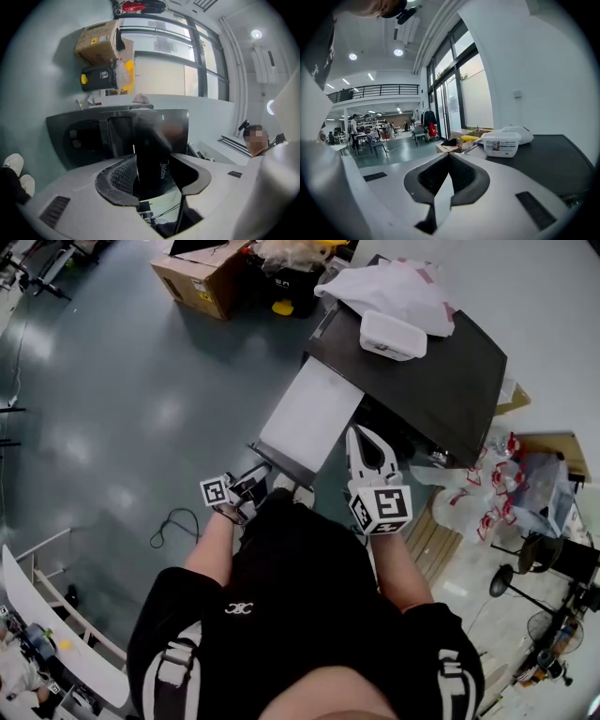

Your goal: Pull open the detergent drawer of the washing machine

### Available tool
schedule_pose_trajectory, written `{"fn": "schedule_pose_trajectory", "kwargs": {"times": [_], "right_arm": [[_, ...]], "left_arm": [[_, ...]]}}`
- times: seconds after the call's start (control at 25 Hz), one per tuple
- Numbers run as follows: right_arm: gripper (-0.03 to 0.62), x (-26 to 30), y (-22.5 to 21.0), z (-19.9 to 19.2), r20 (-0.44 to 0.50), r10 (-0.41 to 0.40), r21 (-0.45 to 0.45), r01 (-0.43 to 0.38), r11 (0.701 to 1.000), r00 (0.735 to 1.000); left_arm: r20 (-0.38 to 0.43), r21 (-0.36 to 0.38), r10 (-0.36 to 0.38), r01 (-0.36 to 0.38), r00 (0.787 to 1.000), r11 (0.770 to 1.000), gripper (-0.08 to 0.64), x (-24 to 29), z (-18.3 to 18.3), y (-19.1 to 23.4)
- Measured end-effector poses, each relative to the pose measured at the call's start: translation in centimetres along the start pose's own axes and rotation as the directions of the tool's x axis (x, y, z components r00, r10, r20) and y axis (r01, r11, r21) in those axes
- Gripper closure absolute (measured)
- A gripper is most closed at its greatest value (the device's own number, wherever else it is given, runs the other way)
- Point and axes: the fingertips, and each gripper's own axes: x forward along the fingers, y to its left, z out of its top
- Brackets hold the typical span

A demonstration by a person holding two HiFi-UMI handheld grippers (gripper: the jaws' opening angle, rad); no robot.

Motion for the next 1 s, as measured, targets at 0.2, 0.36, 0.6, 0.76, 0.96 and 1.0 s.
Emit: {"fn": "schedule_pose_trajectory", "kwargs": {"times": [0.2, 0.36, 0.6, 0.76, 0.96, 1.0], "right_arm": [[0.591, -0.7, 0.2, -0.1, 0.009, 0.01, 0.01, -0.01, 1.0, 1.0], [0.591, -1.6, 0.6, 0.0, 0.026, 0.018, 0.011, -0.018, 1.0, 1.0], [0.591, -2.7, 0.5, -1.6, 0.027, 0.002, 0.026, -0.002, 1.0, 1.0], [0.591, -3.5, 0.7, -1.7, 0.036, 0.0, 0.036, -0.001, 0.999, 0.999], [0.591, -4.1, 0.8, -0.3, 0.072, 0.0, 0.032, -0.002, 0.999, 0.997], [0.591, -4.2, 0.8, 0.1, 0.081, -0.003, 0.034, 0.0, 0.999, 0.997]], "left_arm": [[0.033, 0.016, 0.049, -0.049, 0.998, 0.999, 0.334, -0.3, -0.1, 0.9], [0.059, 0.036, 0.065, -0.067, 0.996, 0.997, 0.325, -0.5, -0.2, 1.3], [0.091, 0.06, 0.061, -0.067, 0.994, 0.996, 0.323, -0.2, -0.1, 1.3], [0.095, 0.093, 0.155, -0.164, 0.983, 0.982, 0.323, -0.9, -0.3, 1.4], [0.152, 0.319, 0.406, -0.433, 0.901, 0.843, 0.354, -3.8, 2.0, 1.7], [0.166, 0.382, 0.461, -0.488, 0.872, 0.785, 0.39, -4.4, 2.6, 1.5]]}}
